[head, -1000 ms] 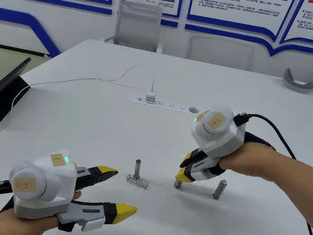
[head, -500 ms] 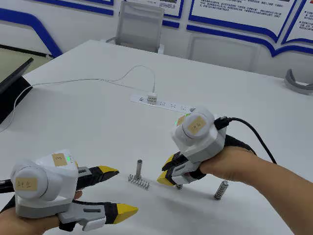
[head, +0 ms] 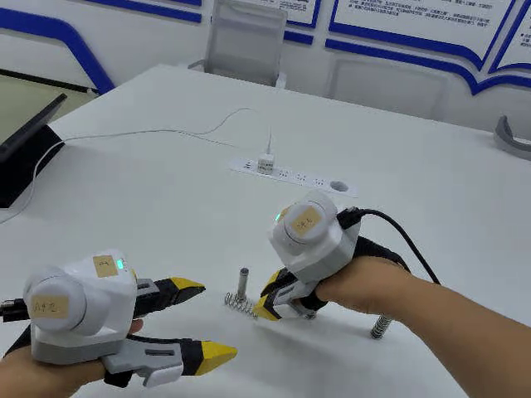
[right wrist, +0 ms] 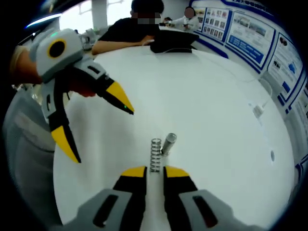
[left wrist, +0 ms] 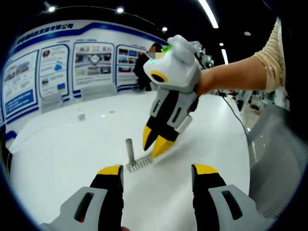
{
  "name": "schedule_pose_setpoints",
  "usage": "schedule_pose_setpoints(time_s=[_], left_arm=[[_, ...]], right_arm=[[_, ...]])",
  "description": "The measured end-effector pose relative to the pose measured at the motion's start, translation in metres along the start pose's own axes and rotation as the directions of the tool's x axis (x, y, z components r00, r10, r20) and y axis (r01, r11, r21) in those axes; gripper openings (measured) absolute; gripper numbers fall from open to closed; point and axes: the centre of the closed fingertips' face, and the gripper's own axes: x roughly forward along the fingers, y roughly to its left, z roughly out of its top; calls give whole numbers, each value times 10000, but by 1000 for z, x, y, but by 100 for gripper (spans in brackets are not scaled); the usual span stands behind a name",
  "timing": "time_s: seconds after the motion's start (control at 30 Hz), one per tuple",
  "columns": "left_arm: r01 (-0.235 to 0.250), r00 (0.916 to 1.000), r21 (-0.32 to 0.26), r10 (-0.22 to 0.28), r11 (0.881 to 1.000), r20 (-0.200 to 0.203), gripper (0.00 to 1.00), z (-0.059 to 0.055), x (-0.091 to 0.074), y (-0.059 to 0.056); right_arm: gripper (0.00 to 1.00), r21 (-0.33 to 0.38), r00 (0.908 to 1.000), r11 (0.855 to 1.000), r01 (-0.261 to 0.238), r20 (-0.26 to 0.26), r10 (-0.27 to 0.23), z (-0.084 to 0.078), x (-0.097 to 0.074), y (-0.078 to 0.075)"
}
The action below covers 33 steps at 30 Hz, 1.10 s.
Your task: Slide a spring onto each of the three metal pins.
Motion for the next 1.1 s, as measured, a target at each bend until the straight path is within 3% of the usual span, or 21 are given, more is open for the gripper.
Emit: schedule_pose_setpoints(time_s=[0.5,0.8,1.1], left_arm=[[12,10000,-38,-13,10000,-86,58,-2,0,1],[62,9999,-8,-62,10000,-122,58,-1,1,-1],[168,9996,143,-164,9998,-236,57,-3,3,-6]], right_arm=[[14,319,9988,9995,-10,-479,26,-10,17,-2],[12,230,9986,9997,19,-532,-7,-11,13,-1],[11,-404,9983,9990,-184,-552,162,-9,-4,14]])
